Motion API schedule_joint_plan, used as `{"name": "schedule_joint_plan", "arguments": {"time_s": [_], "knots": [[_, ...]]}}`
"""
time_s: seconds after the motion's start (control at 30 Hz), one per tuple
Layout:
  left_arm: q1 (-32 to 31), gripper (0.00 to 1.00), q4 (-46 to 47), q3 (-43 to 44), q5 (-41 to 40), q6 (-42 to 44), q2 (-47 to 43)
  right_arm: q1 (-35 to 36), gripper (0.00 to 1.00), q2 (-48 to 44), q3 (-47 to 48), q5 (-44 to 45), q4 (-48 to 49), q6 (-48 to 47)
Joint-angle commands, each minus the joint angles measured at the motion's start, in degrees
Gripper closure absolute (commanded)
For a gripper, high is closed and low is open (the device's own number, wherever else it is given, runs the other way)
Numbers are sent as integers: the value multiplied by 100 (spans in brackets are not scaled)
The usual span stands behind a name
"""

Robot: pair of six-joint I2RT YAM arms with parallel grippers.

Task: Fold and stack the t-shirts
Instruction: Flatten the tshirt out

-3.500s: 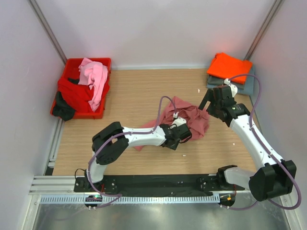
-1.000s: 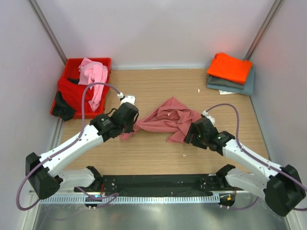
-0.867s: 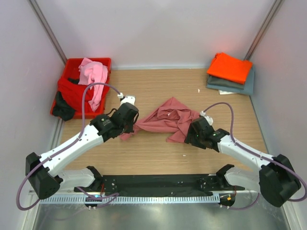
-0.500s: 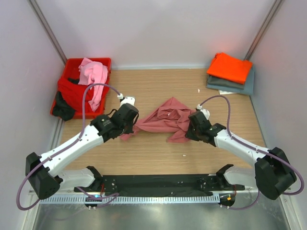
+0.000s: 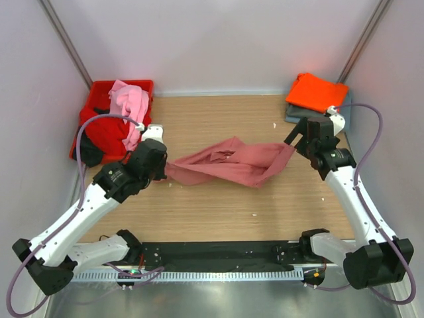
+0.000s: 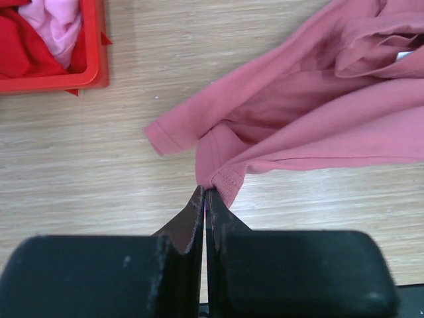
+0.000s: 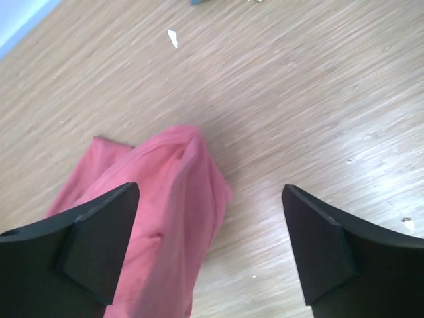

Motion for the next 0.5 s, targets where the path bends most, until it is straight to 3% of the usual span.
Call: {"name": "schedule_joint_plan", "arguments": {"time_s": [0.0, 0.23, 0.37, 0.47], "knots": [[51, 100, -122, -164, -33, 145, -10, 30, 0, 254, 6, -296, -513, -255], [69, 100, 203, -674, 98, 136, -1, 223, 0, -501, -793, -1105, -478, -132], [78, 100, 257, -700, 204, 153, 87, 627, 1, -827, -1171, -1106, -750, 114], [69, 100, 274, -744, 257, 153, 104, 882, 10, -1003, -1943, -1376, -479, 404]]}}
